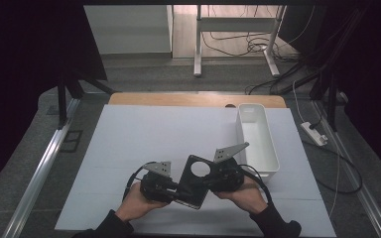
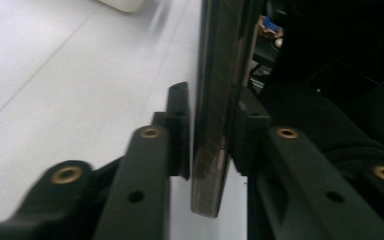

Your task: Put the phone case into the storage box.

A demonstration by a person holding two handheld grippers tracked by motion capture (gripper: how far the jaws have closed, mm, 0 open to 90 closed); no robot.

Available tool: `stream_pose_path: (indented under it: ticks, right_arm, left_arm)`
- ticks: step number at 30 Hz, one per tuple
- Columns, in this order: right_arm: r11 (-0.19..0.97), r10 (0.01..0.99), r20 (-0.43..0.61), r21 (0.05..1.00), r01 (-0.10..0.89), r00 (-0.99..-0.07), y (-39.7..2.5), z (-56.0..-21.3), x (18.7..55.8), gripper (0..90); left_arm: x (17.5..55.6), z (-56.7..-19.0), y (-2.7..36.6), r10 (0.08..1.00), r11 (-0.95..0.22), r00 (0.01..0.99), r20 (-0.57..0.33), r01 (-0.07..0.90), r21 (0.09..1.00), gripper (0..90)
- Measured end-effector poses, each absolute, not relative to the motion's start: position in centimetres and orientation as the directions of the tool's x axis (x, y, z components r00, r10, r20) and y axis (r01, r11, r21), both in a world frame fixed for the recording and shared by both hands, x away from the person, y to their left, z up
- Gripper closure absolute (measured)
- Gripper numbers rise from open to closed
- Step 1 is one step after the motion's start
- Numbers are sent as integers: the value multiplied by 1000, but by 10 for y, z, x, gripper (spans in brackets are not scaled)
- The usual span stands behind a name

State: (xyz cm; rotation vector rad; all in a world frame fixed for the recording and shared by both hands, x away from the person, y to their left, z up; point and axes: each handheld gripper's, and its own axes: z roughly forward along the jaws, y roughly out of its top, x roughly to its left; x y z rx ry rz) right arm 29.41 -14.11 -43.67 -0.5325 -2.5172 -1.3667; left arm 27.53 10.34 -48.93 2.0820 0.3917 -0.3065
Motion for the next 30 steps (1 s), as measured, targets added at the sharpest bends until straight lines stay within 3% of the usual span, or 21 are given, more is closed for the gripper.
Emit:
stream_pose_path:
  ticks: [8, 18, 30]
  right_arm:
    - [497, 159, 379, 767, 406, -912, -141, -437, 295, 847]
    - [498, 170, 363, 770, 398, -916, -141, -437, 294, 798]
    - [468, 343, 260, 786, 404, -903, -144, -435, 297, 315]
  left_arm:
    - [277, -490, 104, 100, -506, 916, -388, 383, 773, 836]
    - [273, -485, 102, 126, -522, 930, -344, 357, 775, 846]
    - [275, -487, 104, 237, -543, 922, -306, 387, 745, 845]
